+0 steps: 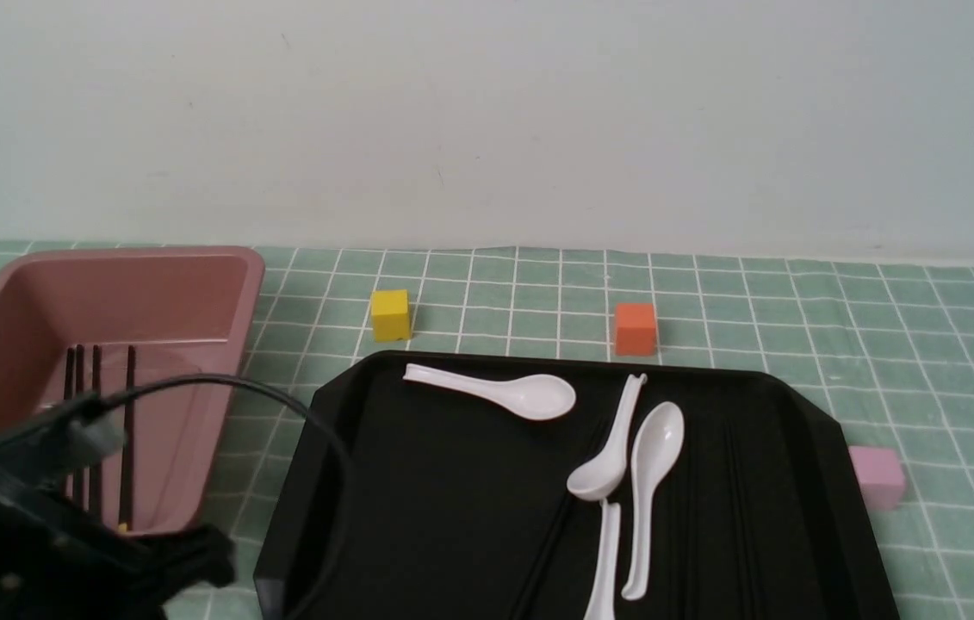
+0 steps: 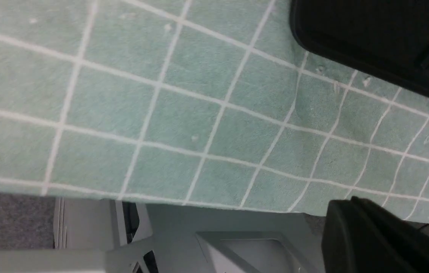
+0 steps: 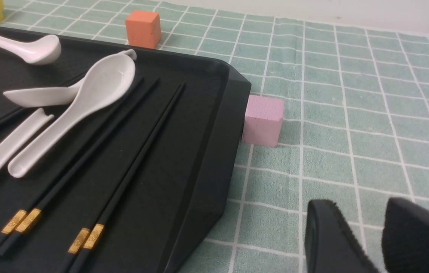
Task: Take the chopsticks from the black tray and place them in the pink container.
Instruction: 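Reach over to the black tray and grasp a pair of chopsticks with the left gripper, then place the chopsticks into the pink bin with the left gripper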
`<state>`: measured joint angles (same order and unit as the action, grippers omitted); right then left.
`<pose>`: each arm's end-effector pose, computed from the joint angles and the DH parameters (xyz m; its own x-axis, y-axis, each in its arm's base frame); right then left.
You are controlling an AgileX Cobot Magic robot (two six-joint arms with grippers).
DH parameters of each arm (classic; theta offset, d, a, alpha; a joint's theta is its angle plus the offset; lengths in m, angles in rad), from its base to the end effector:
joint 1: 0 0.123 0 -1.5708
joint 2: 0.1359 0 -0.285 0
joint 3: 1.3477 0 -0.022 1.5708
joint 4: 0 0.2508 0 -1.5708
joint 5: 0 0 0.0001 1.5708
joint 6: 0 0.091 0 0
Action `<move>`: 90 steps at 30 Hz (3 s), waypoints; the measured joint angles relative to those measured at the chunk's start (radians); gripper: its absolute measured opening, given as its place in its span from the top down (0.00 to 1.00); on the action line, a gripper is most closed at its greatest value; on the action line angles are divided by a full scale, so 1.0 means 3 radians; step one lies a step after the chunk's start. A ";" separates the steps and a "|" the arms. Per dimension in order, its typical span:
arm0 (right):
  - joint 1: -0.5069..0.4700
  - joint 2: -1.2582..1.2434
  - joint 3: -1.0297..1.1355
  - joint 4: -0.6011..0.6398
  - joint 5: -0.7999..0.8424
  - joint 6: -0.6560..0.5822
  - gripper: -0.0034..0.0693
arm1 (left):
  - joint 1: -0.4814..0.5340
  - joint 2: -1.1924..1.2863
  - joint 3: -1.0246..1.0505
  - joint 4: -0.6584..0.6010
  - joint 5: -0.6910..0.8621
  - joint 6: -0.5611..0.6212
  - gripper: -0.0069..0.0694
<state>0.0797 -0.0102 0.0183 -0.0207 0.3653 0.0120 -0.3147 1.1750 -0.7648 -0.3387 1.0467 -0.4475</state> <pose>0.0527 0.0035 0.1747 -0.2808 -0.0298 -0.9593 -0.0746 0.9972 -0.0091 0.1736 -0.0841 0.2547 -0.9616 -0.2738 -0.0194 -0.2489 0.8996 -0.3588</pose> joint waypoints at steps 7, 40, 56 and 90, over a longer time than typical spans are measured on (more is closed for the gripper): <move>0.0000 0.0000 0.0000 0.0000 0.0000 0.0000 0.62 | -0.0951 0.0755 -0.0349 0.0068 -0.0398 -0.0125 0.92; 0.0000 0.0000 0.0000 0.0000 0.0000 0.0000 0.62 | -0.1666 0.2901 -0.2096 0.1261 -0.0651 0.0115 0.46; 0.0000 0.0000 0.0000 0.0000 0.0000 0.0000 0.62 | -0.1669 0.2878 -0.2131 0.1227 -0.0540 -0.0030 0.75; 0.0000 0.0000 0.0000 -0.0003 0.0000 0.0000 0.62 | 0.1020 0.1046 -0.1576 0.1275 -0.0104 0.0468 0.75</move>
<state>0.0797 -0.0102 0.0183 -0.0216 0.3653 0.0120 -0.0086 1.4887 -1.2378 0.0437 1.0154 -0.3070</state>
